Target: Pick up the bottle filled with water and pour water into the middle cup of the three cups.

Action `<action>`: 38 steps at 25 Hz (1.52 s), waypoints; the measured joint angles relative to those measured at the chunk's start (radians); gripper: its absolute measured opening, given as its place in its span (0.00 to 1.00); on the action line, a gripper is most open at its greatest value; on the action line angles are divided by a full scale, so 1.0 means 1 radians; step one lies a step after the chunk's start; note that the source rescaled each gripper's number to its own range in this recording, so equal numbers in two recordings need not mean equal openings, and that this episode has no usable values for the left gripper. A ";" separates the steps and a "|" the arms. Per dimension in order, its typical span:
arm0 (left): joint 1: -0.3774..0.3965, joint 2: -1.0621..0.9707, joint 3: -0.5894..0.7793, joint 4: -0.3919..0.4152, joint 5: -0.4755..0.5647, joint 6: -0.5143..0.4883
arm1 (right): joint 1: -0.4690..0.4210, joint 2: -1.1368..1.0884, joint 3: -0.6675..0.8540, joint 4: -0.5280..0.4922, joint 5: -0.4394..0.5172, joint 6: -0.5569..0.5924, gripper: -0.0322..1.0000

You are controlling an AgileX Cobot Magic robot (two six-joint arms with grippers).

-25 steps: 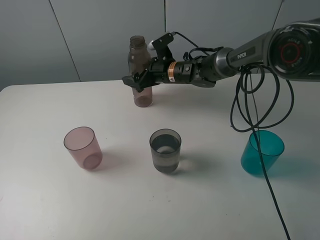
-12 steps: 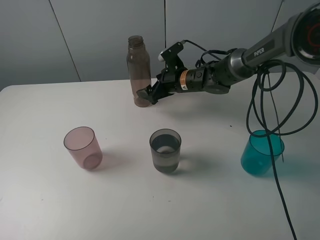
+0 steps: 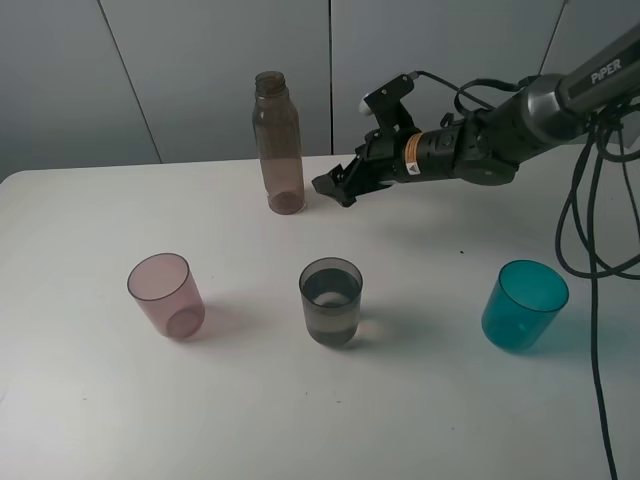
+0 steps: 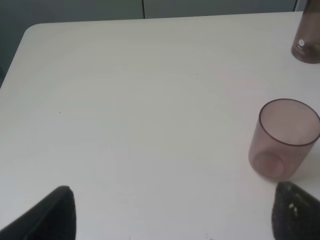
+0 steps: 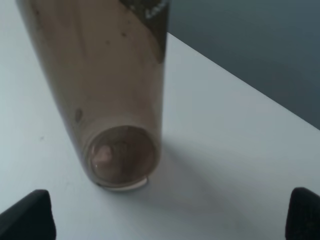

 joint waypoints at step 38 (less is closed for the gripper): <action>0.000 0.000 0.000 0.000 0.000 0.002 | -0.049 -1.611 0.322 0.915 1.706 -0.697 1.00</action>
